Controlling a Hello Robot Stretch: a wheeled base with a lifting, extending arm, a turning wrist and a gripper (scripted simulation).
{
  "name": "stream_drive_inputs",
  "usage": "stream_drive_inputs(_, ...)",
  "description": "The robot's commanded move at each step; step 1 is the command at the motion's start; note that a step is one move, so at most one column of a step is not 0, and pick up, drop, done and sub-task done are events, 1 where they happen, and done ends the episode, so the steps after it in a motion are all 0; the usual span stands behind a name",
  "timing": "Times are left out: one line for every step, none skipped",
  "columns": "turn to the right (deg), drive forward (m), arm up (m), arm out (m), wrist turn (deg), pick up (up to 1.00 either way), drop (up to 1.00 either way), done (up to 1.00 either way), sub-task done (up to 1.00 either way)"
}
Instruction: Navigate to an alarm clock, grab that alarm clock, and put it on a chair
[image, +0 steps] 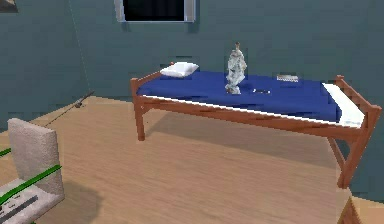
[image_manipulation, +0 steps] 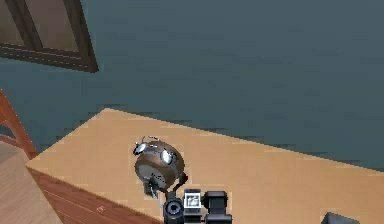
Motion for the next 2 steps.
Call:
stream_drive_inputs(0.0,0.0,0.1,0.0,0.0,0.0,0.0,0.0,0.0)
stream_drive_inputs(0.0,0.0,0.12,0.0,0.0,0.0,0.0,0.0,0.0)
